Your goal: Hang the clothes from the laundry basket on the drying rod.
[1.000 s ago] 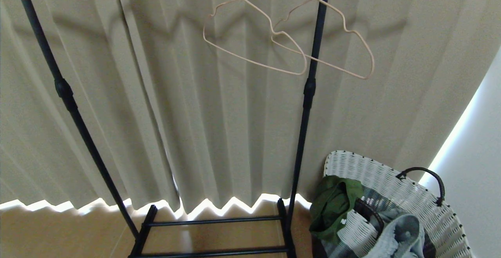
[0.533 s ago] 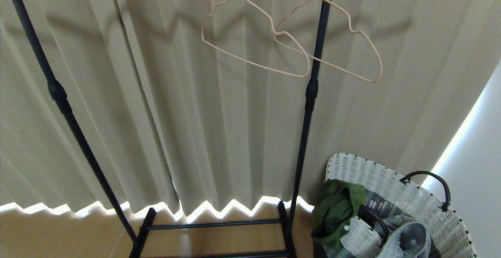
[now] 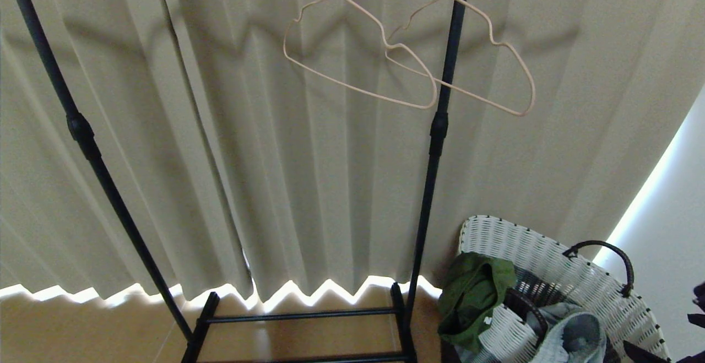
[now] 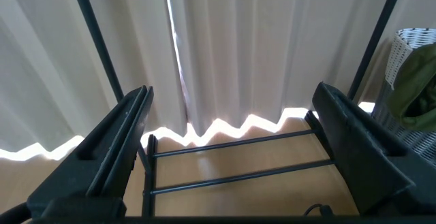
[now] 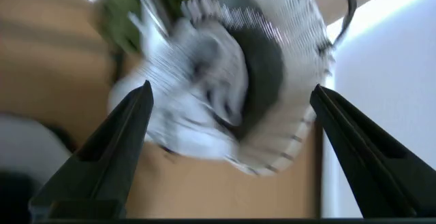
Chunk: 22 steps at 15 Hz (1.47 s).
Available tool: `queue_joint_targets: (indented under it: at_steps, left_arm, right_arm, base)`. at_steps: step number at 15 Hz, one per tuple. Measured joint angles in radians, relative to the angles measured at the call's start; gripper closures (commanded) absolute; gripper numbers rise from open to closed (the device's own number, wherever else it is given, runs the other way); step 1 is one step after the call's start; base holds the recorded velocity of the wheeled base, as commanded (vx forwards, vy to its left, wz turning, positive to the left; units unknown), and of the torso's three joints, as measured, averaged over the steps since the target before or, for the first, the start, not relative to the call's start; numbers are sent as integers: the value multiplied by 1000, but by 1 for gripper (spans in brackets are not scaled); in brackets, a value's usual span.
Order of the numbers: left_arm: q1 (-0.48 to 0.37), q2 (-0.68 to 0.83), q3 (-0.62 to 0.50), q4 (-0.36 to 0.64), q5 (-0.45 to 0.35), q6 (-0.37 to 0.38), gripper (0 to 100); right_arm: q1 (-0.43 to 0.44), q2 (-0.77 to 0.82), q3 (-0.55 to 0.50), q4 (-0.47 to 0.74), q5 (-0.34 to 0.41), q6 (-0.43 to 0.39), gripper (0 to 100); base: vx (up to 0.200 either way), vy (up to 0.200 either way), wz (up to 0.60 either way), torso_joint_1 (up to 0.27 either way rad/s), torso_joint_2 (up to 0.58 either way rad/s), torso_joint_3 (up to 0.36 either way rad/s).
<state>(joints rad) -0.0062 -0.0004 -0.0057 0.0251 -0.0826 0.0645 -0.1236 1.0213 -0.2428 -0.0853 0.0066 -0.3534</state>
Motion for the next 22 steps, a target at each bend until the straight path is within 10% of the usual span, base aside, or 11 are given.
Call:
queue_joint_targets:
  at_steps: [13, 14, 22]
  left_arm:
    - [0, 0, 0, 0, 0, 0, 0]
    - [0, 0, 0, 0, 0, 0, 0]
    - [0, 0, 0, 0, 0, -1, 0]
  right_arm:
    - [-85, 661, -106, -297, -10, -114, 0]
    - [-85, 672, -111, -297, -10, -114, 100]
    - [-85, 621, -95, -292, 9, -107, 100]
  base:
    - [0, 0, 0, 0, 0, 0]
    - [0, 0, 0, 0, 0, 0]
    - [0, 0, 0, 0, 0, 0]
